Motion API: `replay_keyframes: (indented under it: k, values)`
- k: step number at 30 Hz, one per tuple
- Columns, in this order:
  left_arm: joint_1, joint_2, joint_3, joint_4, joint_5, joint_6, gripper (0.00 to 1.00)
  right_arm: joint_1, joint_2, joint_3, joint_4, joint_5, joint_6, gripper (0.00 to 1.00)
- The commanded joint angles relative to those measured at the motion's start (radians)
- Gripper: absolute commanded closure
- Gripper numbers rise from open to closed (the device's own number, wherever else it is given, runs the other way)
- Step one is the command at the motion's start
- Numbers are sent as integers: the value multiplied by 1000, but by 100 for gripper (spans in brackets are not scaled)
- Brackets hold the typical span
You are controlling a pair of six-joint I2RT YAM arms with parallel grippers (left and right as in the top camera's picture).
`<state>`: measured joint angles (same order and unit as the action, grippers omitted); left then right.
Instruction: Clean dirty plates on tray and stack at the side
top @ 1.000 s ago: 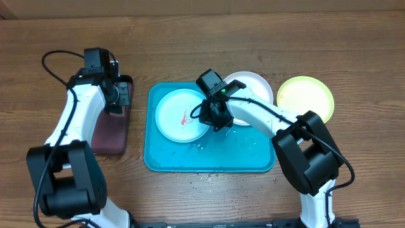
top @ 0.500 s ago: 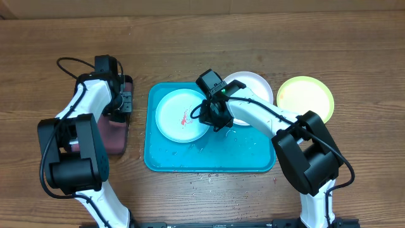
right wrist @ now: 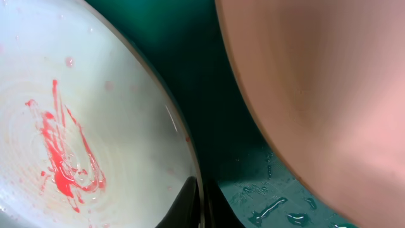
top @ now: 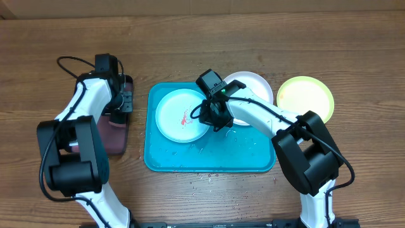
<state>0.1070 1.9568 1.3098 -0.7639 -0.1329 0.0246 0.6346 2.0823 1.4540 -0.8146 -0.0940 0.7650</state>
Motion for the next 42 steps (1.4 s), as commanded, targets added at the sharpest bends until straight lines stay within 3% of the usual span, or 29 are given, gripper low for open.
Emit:
replay_keyframes:
  k: [1,12,16,21,29,30,32,33,35,37,42]
  values:
    - [17,-68,4,-13,-8,-10,49,-1,27,-27,-18,48,-14,96]
    - [24,-47,-75,-18,-5,-66,50,-1,27,-27,-18,48,-14,96]
    - [24,-46,-109,-19,-4,-74,66,-1,27,-27,-18,48,-13,96]
    - [24,-46,-111,-25,-10,-81,96,-1,27,-27,-18,48,-14,96]
    - [25,-54,-50,-72,-85,-145,96,-1,27,-27,-22,48,-14,96]
    - [26,-57,-37,-78,-84,-145,90,-1,27,-27,-22,48,-14,96]
    - [26,-63,-17,-81,-82,-145,58,-1,27,-27,-21,48,-13,96]
    - [26,-63,-10,-78,-80,-145,47,-1,27,-27,-21,48,-13,96]
    - [26,-63,-8,-63,-71,-145,35,-1,27,-27,-21,48,-13,96]
    - [26,-63,-8,-51,-64,-145,37,-1,27,-27,-21,48,-13,96]
    - [26,-63,-13,-32,-27,-144,64,-1,27,-27,-19,48,-13,96]
